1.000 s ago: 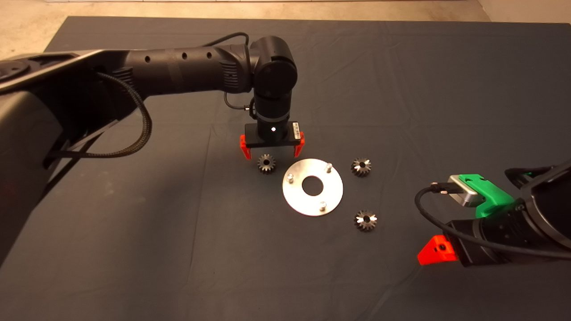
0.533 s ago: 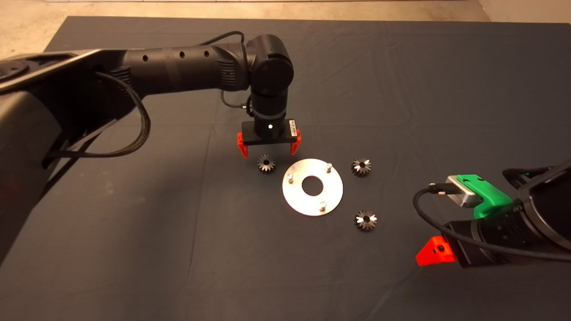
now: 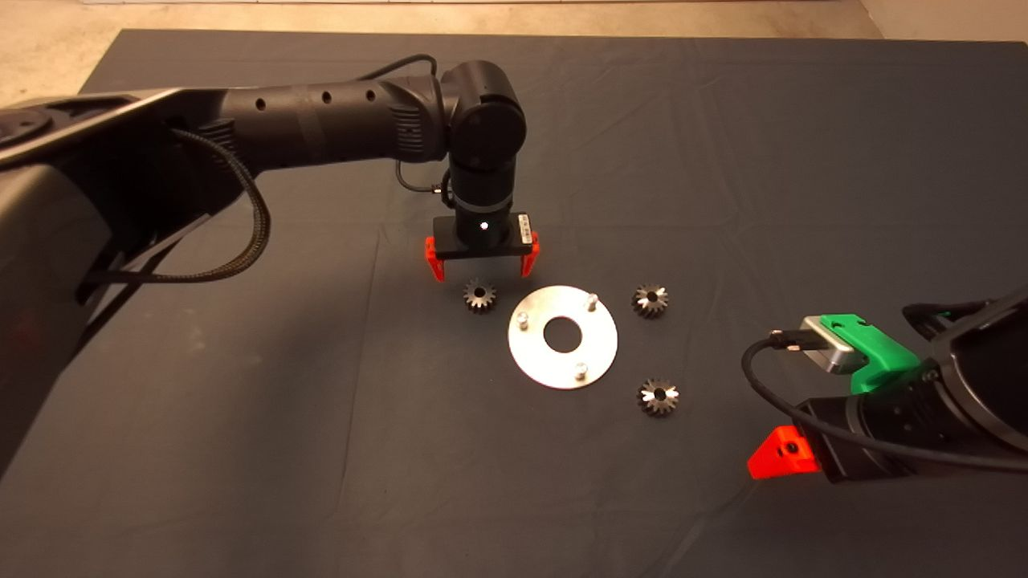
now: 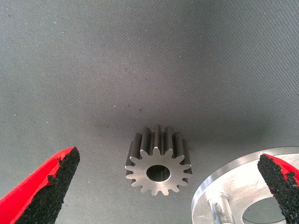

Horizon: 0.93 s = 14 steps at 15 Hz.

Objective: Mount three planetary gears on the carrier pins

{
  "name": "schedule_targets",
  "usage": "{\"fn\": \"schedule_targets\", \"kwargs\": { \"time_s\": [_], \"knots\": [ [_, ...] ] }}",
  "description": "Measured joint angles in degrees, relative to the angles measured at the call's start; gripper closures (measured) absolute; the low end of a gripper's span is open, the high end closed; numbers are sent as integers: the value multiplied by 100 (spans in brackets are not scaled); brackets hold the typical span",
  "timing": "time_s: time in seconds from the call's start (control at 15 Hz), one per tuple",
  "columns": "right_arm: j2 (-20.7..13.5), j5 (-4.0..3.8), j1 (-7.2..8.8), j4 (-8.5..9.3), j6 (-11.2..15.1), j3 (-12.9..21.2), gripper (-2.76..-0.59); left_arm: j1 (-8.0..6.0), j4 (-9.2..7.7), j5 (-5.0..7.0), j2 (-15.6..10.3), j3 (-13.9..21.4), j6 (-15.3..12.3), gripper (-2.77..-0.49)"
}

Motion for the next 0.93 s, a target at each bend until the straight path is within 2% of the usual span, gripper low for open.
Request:
{"fn": "schedule_targets", "kwargs": {
  "time_s": [0.27,0.6,0.93],
  "knots": [
    [0,0,0,0,0,0,-275,17,2,-2,-30,0,-7,-277],
    [3,-1,-2,0,0,0,-275,220,4,6,-127,0,-13,-277],
    [5,0,-1,1,0,0,-275,220,4,-1,-121,0,-7,-266]
  ]
}}
